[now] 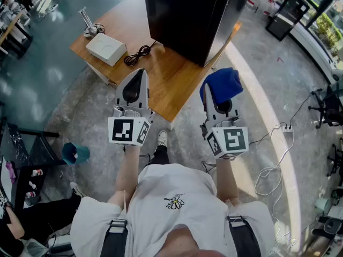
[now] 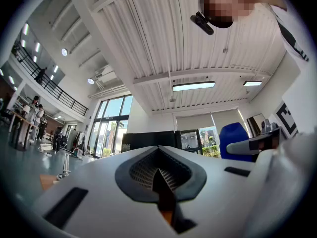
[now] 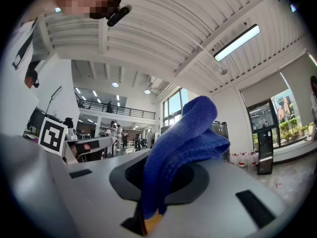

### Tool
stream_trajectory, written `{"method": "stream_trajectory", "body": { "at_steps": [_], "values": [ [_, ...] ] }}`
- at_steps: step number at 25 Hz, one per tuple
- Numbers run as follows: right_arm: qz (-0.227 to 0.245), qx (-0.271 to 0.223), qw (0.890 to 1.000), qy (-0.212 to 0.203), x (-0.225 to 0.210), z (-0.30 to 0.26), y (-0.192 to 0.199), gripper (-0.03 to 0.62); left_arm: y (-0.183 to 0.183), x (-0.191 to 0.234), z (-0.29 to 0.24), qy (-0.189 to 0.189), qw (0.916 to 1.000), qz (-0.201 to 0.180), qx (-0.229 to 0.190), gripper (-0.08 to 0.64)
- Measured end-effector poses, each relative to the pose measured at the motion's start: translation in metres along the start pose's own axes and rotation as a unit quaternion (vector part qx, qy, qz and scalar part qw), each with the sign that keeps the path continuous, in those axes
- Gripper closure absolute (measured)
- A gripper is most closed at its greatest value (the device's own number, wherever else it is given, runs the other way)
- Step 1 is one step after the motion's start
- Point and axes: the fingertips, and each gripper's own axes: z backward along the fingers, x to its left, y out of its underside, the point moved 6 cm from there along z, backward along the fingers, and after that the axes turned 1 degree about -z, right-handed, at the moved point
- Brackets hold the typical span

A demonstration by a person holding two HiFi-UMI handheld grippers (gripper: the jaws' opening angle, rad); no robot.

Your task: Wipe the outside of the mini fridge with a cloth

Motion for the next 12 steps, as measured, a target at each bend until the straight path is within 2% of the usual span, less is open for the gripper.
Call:
{"method": "stream_trajectory", "body": {
  "at_steps": [3, 8, 12],
  "values": [
    [-0.008, 0.012, 1.000, 0.018, -0.012, -0.040, 0.000, 0.525, 0.005, 0.028, -0.032, 0.008, 0.9999, 0.007, 0.005, 0.558],
    [0.009, 0.008, 0.998, 0.055, -0.028, -0.100, 0.000, 0.525, 0.022, 0.075, -0.088, 0.024, 0.9994, 0.025, 0.010, 0.558],
    [0.010, 0.014, 0.997, 0.076, -0.045, -0.125, 0.001, 0.525, 0.036, 0.089, -0.123, 0.040, 0.9985, 0.032, 0.021, 0.558]
  ]
}}
